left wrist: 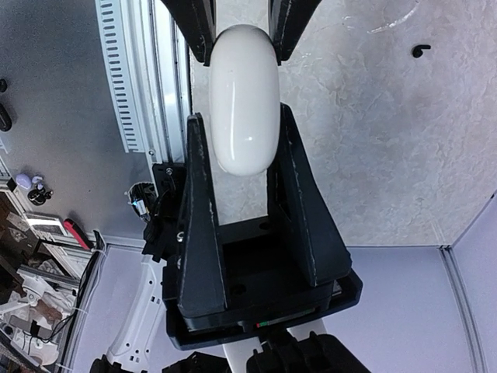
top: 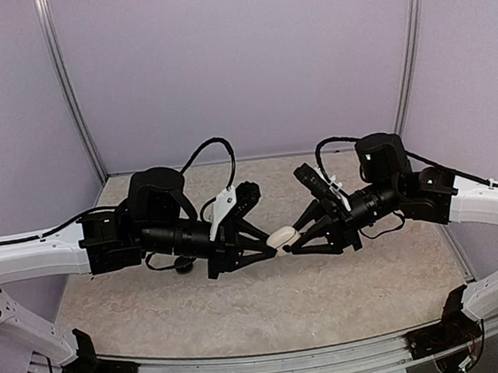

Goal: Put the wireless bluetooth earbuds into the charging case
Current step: Pass from the left arm to the right, then open the charging case.

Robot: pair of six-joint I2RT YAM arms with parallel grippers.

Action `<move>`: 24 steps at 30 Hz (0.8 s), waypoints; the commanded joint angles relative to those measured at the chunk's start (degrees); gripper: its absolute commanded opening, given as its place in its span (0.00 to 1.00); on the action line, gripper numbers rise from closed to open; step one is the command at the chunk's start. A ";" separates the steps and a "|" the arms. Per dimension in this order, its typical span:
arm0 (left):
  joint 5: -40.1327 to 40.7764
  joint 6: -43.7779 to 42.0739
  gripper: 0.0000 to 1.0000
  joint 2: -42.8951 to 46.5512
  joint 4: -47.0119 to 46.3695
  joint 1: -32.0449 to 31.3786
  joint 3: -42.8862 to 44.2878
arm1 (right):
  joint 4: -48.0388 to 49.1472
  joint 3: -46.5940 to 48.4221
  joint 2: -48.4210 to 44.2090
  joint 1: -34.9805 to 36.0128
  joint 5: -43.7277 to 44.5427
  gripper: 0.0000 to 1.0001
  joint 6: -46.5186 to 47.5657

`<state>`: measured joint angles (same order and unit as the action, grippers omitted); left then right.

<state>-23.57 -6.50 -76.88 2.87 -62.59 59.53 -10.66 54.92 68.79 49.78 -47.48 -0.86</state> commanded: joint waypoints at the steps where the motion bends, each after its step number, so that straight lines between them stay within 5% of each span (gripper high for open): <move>1: -0.74 -0.39 0.02 0.54 -1.01 0.45 1.21 | -0.68 1.24 0.37 0.56 0.11 0.33 0.25; 4: -0.54 -0.35 0.04 0.75 -1.22 0.53 1.14 | -0.68 1.24 0.29 0.54 0.43 0.27 0.27; 11: 0.78 1.97 0.46 2.70 -7.40 0.49 -2.16 | 0.71 0.62 -1.17 0.62 2.07 0.19 0.25; 24: 4.48 2.96 0.52 1.69 -8.50 0.46 -1.57 | 2.07 0.01 -2.47 0.58 1.70 0.06 0.25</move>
<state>-20.58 -4.08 -75.22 -3.64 -62.39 57.89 -10.79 54.92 68.10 49.82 -45.76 -0.64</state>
